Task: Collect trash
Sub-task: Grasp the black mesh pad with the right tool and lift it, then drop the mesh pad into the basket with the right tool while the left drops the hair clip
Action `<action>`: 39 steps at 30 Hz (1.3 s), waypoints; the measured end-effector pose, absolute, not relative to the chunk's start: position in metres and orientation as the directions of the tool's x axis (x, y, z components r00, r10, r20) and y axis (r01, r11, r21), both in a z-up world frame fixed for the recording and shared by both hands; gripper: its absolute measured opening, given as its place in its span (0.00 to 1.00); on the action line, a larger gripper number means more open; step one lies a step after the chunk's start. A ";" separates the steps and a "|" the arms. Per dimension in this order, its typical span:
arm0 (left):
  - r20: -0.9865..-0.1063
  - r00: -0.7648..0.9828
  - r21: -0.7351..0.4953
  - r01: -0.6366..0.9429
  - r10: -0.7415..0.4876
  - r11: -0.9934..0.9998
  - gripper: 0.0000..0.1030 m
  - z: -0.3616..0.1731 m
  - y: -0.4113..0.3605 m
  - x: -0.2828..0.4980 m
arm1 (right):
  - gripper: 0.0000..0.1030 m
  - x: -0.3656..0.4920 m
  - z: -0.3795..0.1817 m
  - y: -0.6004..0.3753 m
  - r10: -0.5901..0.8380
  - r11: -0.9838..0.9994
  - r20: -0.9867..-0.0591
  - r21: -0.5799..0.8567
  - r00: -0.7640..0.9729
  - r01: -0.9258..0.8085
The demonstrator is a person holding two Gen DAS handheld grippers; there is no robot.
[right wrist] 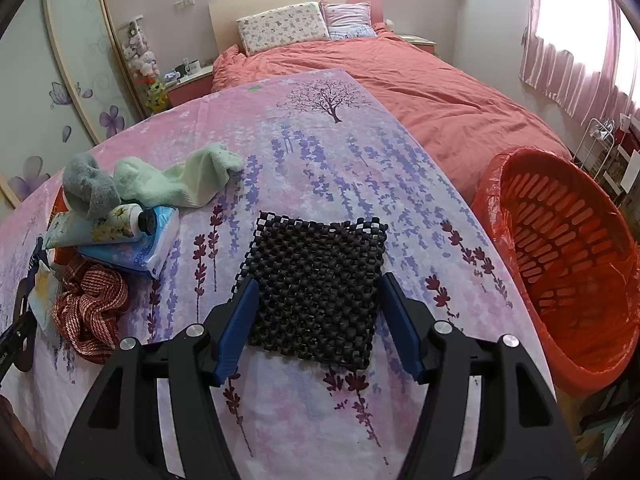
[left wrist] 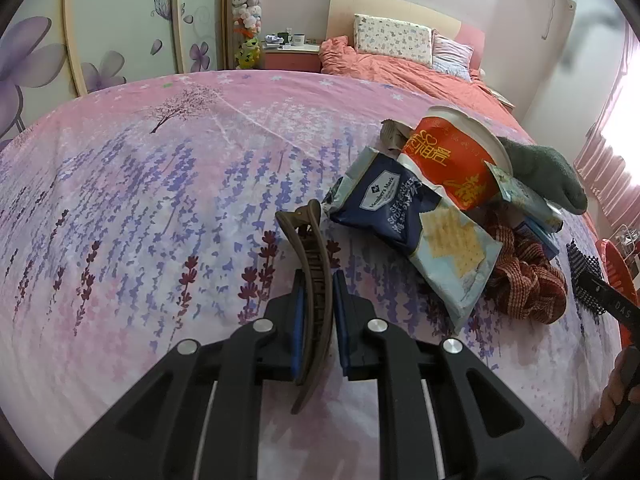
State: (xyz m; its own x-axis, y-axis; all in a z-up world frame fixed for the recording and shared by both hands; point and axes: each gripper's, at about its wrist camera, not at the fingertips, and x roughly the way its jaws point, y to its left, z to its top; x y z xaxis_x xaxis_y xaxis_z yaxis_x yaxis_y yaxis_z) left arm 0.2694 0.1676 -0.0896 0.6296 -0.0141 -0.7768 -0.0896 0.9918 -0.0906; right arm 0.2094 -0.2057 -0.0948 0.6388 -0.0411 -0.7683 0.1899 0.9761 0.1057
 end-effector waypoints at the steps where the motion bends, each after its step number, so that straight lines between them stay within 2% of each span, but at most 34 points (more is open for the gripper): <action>1: -0.778 0.629 -0.082 -0.090 -0.007 0.993 0.15 -0.090 0.166 0.270 | 0.61 0.209 -0.095 -0.206 -0.042 0.976 -0.769 0.104 0.638 0.190; 7: -0.782 0.622 -0.018 -0.086 0.039 0.996 0.16 -0.089 0.158 0.271 | 0.61 0.210 -0.095 -0.206 -0.042 0.976 -0.769 0.104 0.638 0.190; 15: -0.782 0.622 -0.015 -0.086 0.041 0.996 0.16 -0.089 0.155 0.271 | 0.61 0.211 -0.095 -0.206 -0.042 0.976 -0.769 0.104 0.638 0.189; 17: -0.780 0.626 -0.038 -0.069 0.013 0.997 0.22 -0.089 0.155 0.271 | 0.61 0.210 -0.095 -0.206 -0.042 0.976 -0.769 0.104 0.638 0.189; 23: -0.785 0.619 -0.073 -0.046 -0.029 0.996 0.22 -0.087 0.158 0.274 | 0.60 0.211 -0.095 -0.205 -0.042 0.979 -0.768 0.097 0.639 0.181; 25: -0.787 0.616 -0.089 -0.049 -0.041 0.995 0.19 -0.086 0.162 0.276 | 0.57 0.209 -0.095 -0.204 -0.041 0.979 -0.767 0.097 0.641 0.178; 28: -0.783 0.621 -0.072 -0.042 -0.031 0.996 0.15 -0.087 0.162 0.278 | 0.45 0.204 -0.094 -0.203 -0.023 0.980 -0.761 0.110 0.648 0.164; 30: -0.778 0.628 -0.069 -0.034 -0.033 0.997 0.14 -0.088 0.162 0.279 | 0.24 0.202 -0.093 -0.202 0.010 0.981 -0.757 0.134 0.654 0.141; 32: -0.774 0.631 -0.081 -0.029 -0.045 0.996 0.13 -0.088 0.164 0.280 | 0.14 0.200 -0.093 -0.201 0.044 0.981 -0.754 0.158 0.655 0.116; 39: -0.768 0.638 -0.094 -0.023 -0.057 0.995 0.13 -0.086 0.175 0.272 | 0.11 0.185 -0.092 -0.205 0.093 0.975 -0.744 0.204 0.661 0.092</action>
